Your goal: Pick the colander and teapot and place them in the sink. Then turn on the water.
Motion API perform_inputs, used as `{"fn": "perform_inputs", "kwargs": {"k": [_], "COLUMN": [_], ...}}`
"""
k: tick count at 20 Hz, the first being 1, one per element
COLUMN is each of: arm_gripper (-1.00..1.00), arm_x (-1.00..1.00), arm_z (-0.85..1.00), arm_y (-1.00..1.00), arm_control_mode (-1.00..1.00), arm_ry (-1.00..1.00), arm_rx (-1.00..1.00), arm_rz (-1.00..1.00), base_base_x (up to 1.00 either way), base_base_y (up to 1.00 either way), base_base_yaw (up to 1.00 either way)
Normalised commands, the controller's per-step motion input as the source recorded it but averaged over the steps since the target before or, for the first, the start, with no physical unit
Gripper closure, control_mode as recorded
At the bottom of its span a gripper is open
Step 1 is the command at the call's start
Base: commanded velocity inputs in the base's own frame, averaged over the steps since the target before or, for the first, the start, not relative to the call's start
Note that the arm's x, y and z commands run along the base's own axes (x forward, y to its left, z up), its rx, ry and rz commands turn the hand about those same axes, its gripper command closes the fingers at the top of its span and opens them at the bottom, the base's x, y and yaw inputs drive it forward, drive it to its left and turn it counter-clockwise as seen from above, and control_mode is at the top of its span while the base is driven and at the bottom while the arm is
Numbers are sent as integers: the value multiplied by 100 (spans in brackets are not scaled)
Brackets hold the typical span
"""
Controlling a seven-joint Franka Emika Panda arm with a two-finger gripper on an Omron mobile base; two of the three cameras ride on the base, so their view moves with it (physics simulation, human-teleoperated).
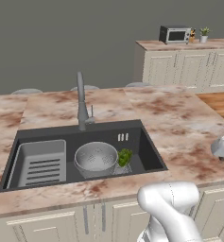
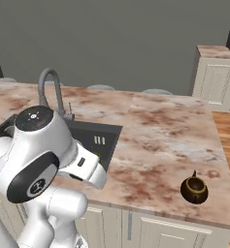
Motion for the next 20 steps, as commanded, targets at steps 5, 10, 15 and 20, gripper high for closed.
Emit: {"fn": "perform_inputs", "kwargs": {"k": [5,10,15,20], "arm_gripper": [-100,-100,-100,-100], "arm_x": [-32,-10,0,0], "arm_z": [48,48,2,-4], "arm_y": [-17,-23,-49,-37], "arm_control_mode": [-100,-100,-100,-100], "arm_ry": [5,7,-1,-3], "arm_rx": [-9,-6,0,-1], "arm_rz": [0,6,22,24], "base_base_x": [0,0,0,0], "base_base_y": [0,0,0,0], "base_base_yaw": [0,0,0,0]}}
